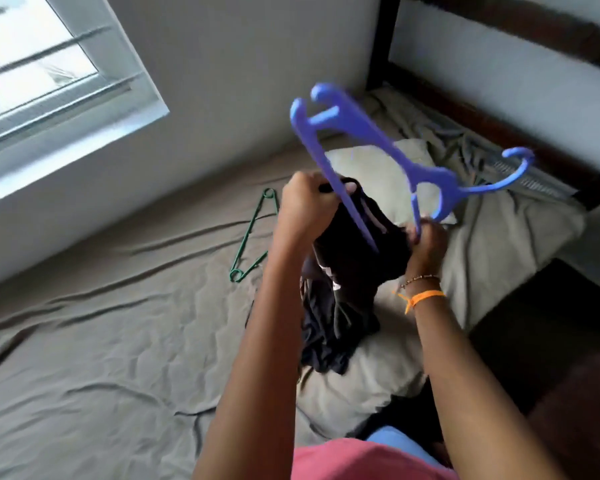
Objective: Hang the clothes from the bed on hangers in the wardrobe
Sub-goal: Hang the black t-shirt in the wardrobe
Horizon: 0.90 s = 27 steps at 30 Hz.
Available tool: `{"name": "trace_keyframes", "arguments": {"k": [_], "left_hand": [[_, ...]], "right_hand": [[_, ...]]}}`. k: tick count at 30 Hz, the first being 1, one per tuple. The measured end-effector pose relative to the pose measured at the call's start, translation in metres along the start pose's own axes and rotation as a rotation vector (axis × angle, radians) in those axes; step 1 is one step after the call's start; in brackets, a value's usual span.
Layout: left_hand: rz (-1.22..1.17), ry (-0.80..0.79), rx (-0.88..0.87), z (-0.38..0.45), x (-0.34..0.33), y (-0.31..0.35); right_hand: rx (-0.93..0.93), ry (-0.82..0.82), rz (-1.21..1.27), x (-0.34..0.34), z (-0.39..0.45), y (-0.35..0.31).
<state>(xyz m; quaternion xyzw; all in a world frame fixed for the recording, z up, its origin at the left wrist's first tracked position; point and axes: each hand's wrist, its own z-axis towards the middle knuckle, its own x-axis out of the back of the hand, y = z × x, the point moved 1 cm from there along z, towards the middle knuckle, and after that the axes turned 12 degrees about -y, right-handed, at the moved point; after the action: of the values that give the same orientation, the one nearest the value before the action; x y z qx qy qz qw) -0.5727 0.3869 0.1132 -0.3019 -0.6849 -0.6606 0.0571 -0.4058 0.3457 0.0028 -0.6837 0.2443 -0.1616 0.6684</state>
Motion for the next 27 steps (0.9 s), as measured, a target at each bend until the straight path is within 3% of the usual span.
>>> {"name": "trace_keyframes", "arguments": {"k": [2, 4, 7, 9, 14, 16, 20, 22, 27], "left_hand": [[-0.118, 0.038, 0.024, -0.005, 0.012, 0.005], [-0.324, 0.004, 0.081, -0.014, 0.016, 0.008], [-0.856, -0.176, 0.202, -0.022, 0.018, 0.006], [-1.013, -0.278, 0.233, -0.02, 0.025, 0.002], [-0.956, -0.192, 0.26, -0.014, 0.016, 0.004], [-0.901, -0.18, 0.197, -0.012, 0.011, 0.002], [-0.56, -0.048, 0.092, -0.009, 0.002, -0.004], [-0.542, -0.009, 0.101, -0.005, 0.0, -0.005], [-0.705, -0.234, 0.093, 0.001, 0.004, -0.001]], "right_hand": [[-0.053, -0.01, -0.26, 0.026, -0.005, 0.001], [0.011, 0.059, -0.316, 0.046, -0.007, 0.0], [0.09, 0.114, -0.474, 0.063, -0.008, -0.006], [0.085, 0.084, -0.628, 0.07, -0.011, -0.011], [0.043, 0.048, -0.714, 0.076, -0.008, -0.019], [0.055, 0.104, -0.755, 0.082, -0.004, -0.025], [0.092, 0.279, -0.923, 0.085, -0.001, -0.04], [0.115, 0.348, -0.995, 0.082, -0.001, -0.046], [0.117, 0.449, -0.995, 0.083, 0.001, -0.047]]}}
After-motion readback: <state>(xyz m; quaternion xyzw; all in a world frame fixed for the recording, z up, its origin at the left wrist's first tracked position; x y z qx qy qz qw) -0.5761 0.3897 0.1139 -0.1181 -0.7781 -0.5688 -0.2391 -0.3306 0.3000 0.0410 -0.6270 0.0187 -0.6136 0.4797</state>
